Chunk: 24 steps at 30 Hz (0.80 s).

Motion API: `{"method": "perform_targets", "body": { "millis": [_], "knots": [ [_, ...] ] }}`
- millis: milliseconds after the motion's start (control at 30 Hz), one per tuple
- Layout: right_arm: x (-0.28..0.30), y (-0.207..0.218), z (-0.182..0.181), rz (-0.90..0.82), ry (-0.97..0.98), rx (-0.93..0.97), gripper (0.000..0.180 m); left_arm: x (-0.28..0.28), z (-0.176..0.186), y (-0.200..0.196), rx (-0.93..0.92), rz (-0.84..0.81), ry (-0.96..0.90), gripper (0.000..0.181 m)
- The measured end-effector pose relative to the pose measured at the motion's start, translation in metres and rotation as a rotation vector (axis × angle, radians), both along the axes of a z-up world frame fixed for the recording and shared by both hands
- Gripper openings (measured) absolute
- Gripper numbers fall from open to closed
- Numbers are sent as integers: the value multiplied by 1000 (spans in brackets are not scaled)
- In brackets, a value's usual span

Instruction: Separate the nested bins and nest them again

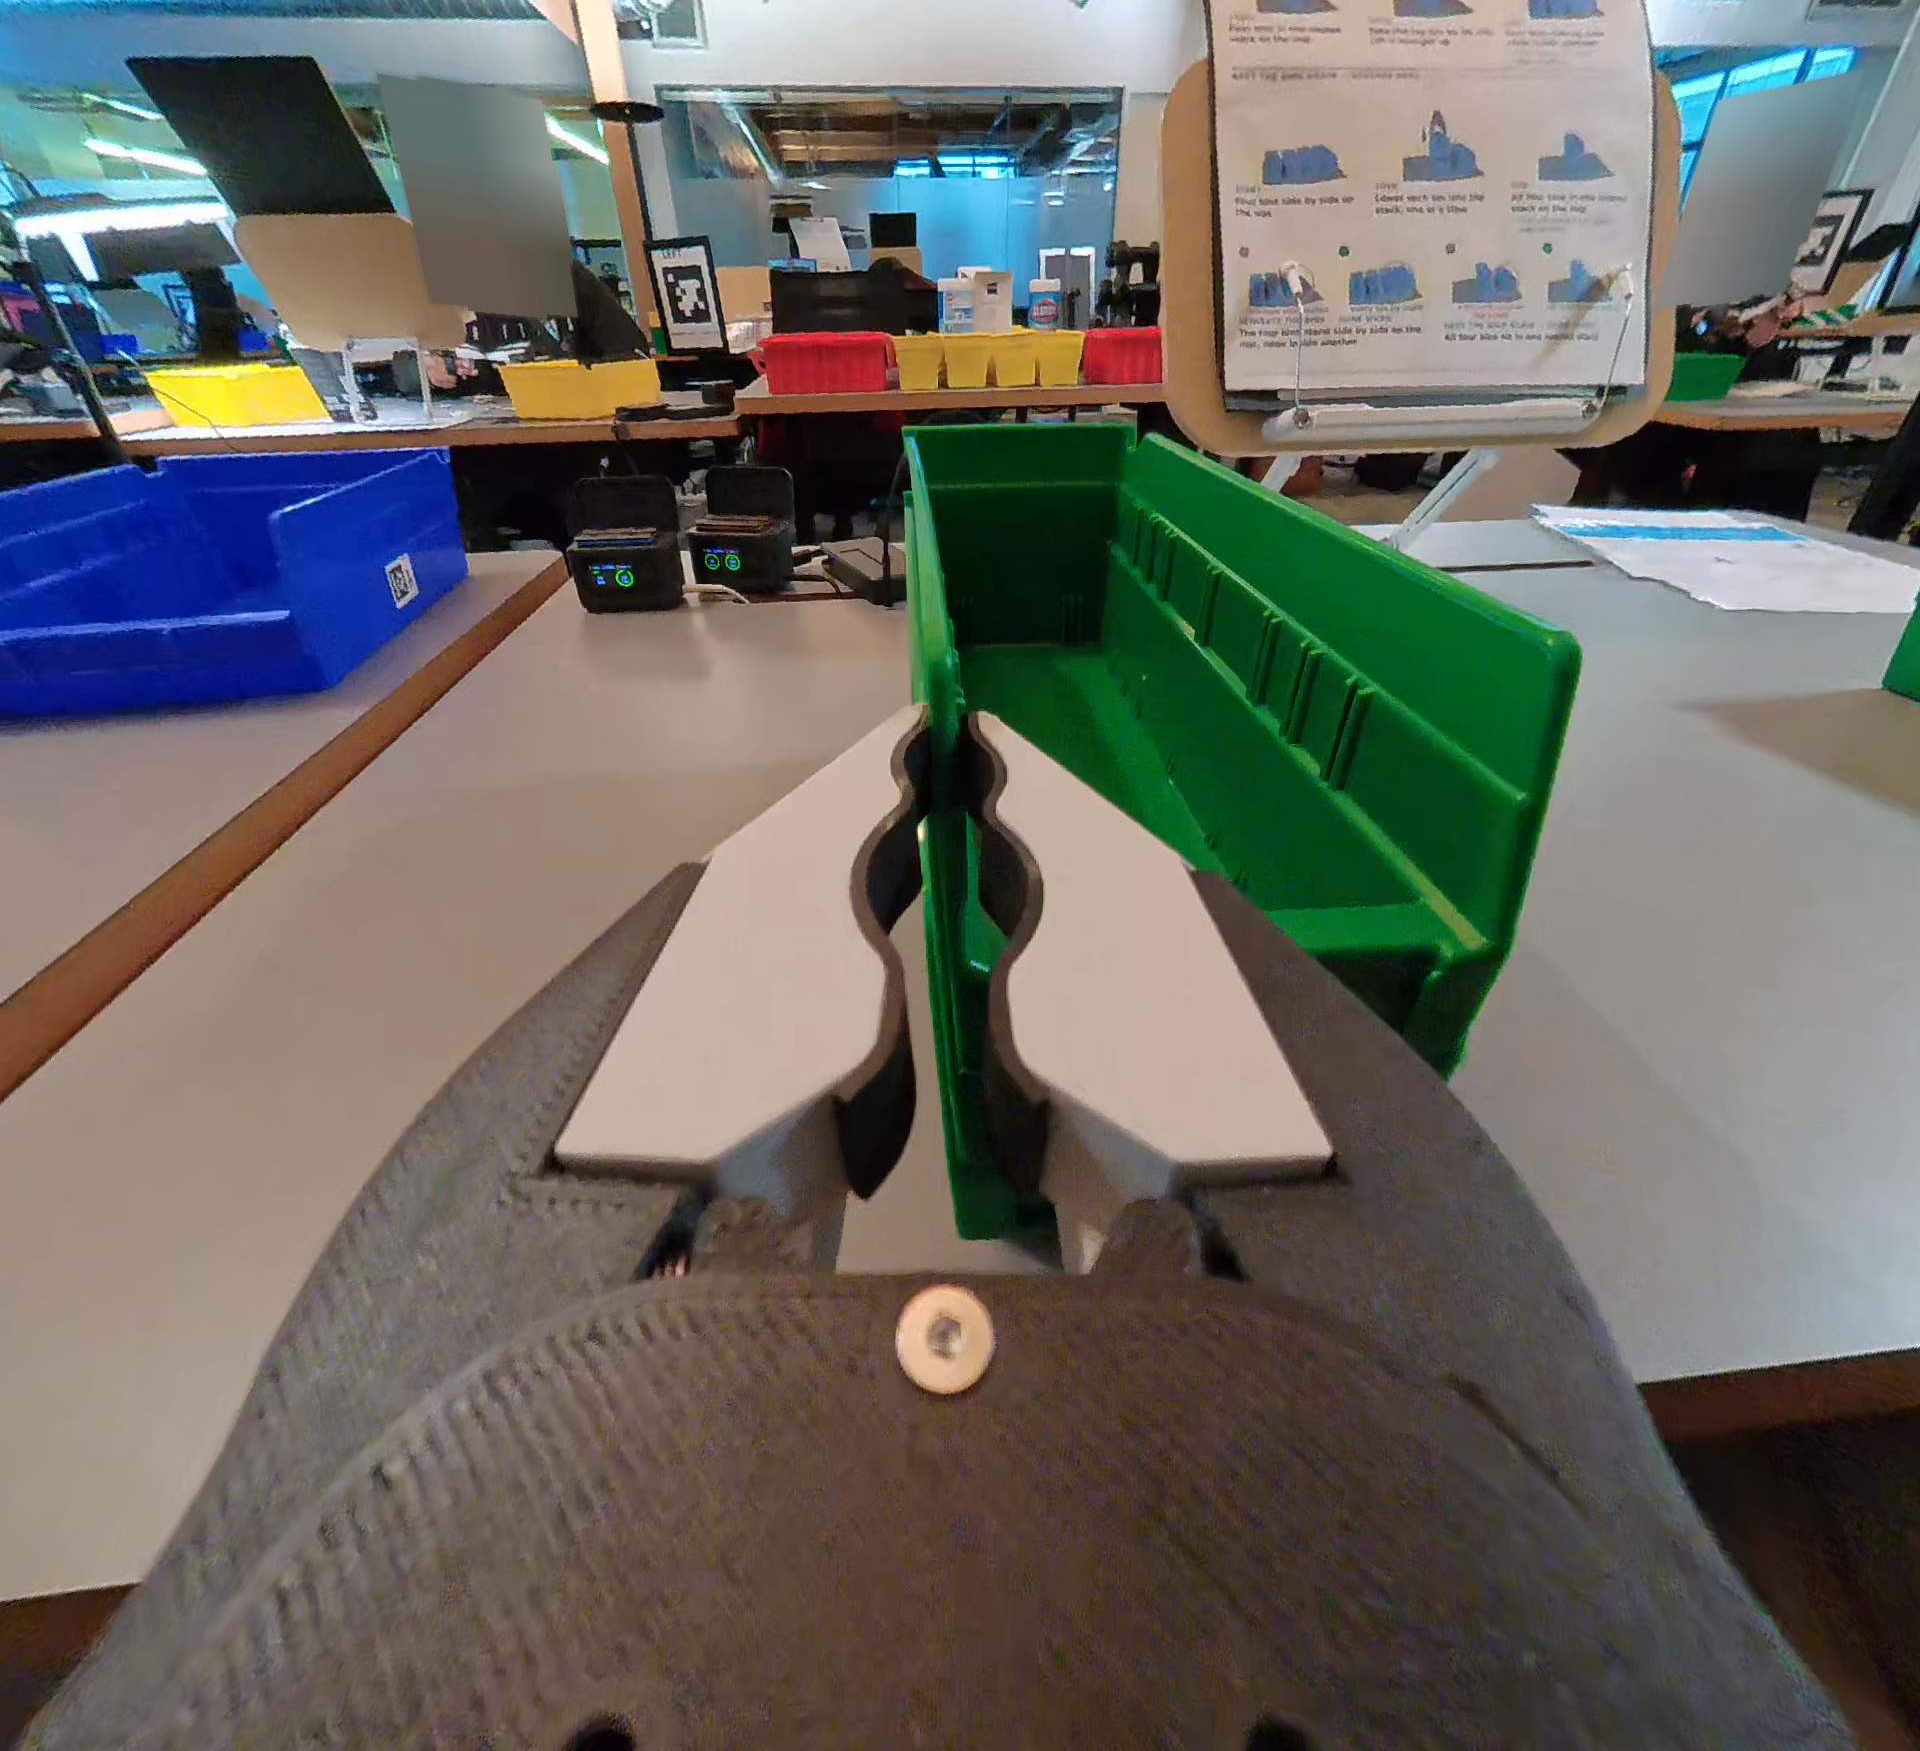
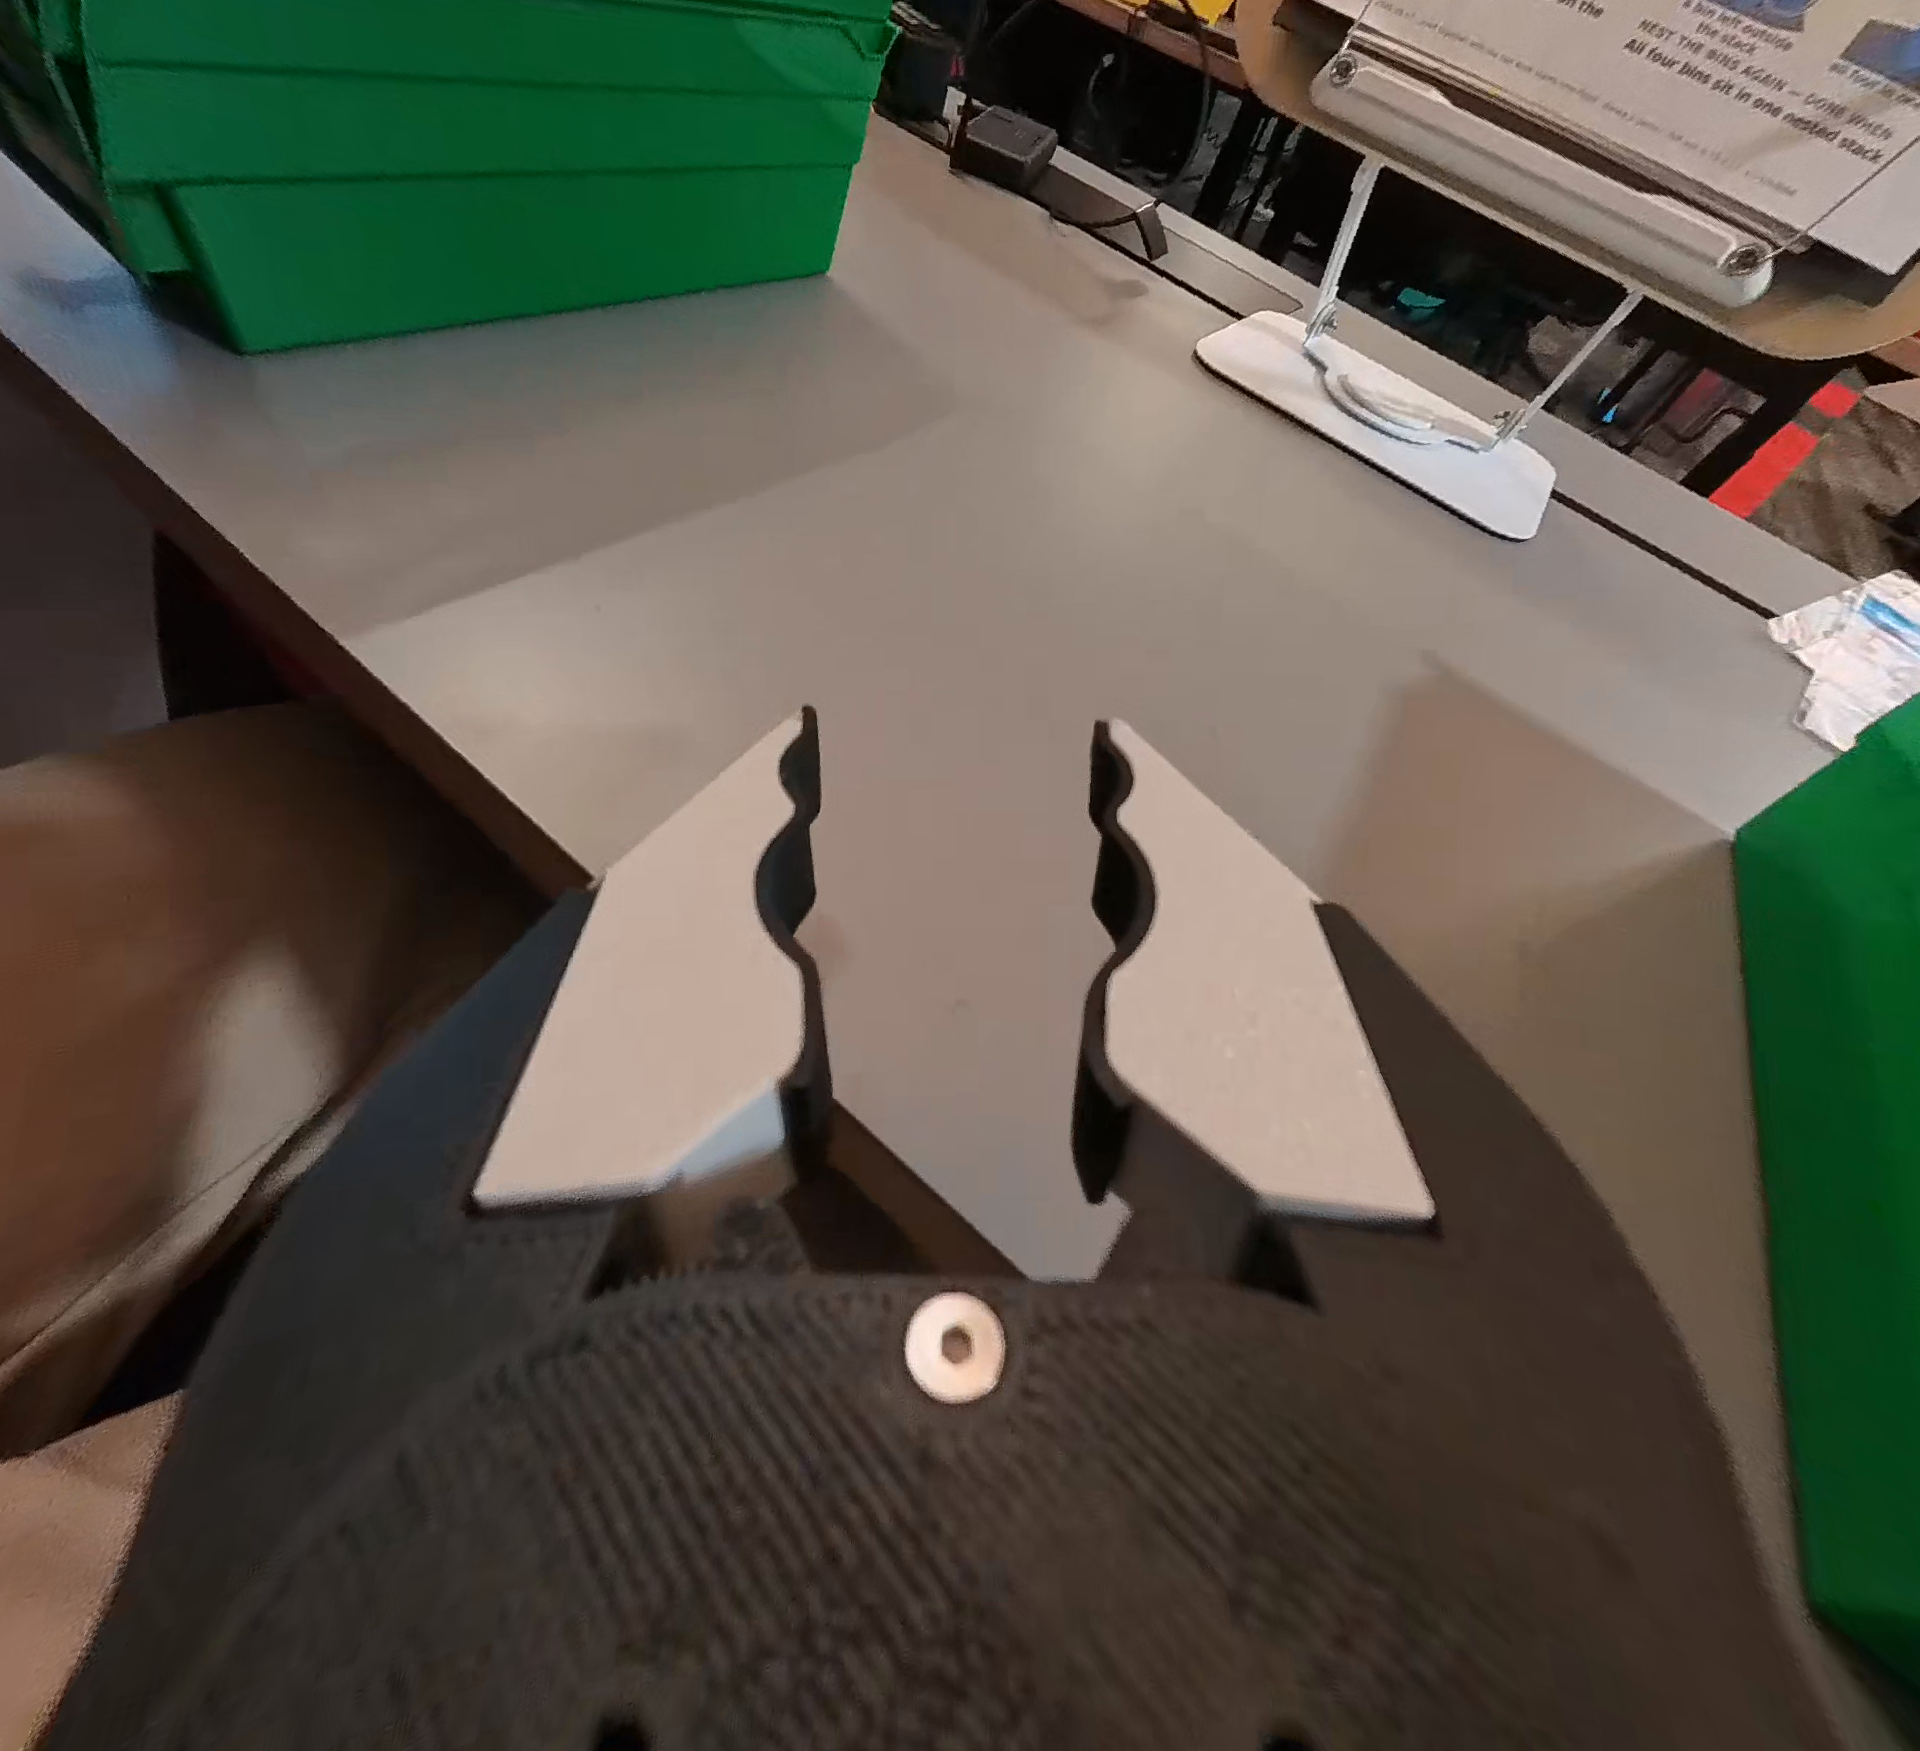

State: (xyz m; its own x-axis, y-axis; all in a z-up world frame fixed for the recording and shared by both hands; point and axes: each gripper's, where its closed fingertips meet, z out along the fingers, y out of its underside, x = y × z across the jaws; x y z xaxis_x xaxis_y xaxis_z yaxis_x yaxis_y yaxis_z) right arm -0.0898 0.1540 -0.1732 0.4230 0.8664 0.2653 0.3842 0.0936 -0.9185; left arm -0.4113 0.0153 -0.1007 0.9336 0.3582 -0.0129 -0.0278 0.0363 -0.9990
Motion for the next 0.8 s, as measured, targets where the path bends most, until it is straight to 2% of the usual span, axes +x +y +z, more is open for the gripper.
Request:
{"method": "perform_targets", "body": {
  "millis": [200,300,433,700,800],
  "knots": [
    [1,-1,9,-1,41,17,45,4,23,-3,139,-14,-60,0],
    [1,-1,10,-3,52,5,45,8,29,-5,125,-27,11,0],
    [0,-1,8,-3,38,5,44,3,37,-11,198,-25,-94,0],
    [-1,-2,8,-2,43,7,44,-12,30,-12,291,-3,-278,0],
    [-1,-2,8,-2,41,9,44,-11,32,-8,319,24,-292,0]
  ]
}}
